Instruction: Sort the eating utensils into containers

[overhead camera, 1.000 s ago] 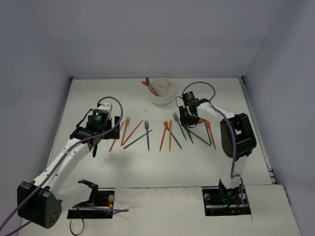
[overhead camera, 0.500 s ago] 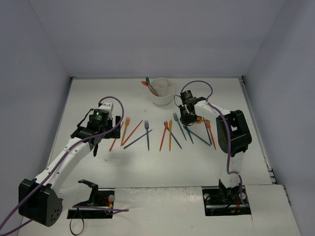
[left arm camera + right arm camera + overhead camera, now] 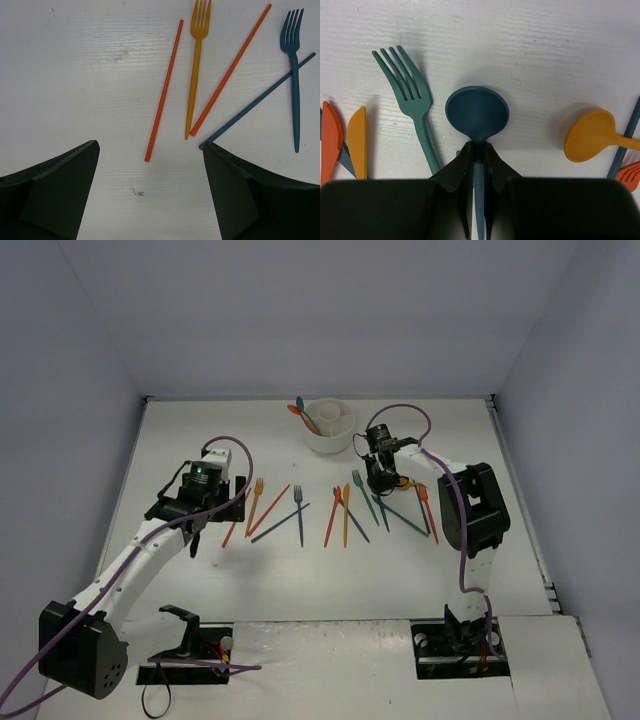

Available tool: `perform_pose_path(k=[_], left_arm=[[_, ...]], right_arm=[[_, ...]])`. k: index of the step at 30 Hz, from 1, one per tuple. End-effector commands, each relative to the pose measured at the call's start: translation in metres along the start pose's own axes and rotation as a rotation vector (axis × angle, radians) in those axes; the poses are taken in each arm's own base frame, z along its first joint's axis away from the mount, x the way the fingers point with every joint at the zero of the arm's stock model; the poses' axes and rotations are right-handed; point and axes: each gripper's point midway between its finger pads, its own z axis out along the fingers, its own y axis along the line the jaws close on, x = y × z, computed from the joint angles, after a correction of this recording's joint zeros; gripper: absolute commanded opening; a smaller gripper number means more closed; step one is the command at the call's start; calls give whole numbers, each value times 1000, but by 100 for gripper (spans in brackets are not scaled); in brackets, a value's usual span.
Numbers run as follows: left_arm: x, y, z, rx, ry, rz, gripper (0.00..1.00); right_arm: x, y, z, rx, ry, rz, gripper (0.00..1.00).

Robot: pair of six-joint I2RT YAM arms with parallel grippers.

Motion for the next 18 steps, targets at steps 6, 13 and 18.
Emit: perform_pose_path(k=[6, 13, 18], left_arm=[[-27, 3, -8, -3, -91, -10, 82], [-33, 12, -23, -30, -134, 5, 82], [-36, 18, -39, -40, -157, 15, 82]], right_arm=[[-86, 1, -81, 18, -286, -92, 0], [-171, 51, -191, -81, -645, -271, 0], [-217, 100, -247, -206, -880, -352, 0]])
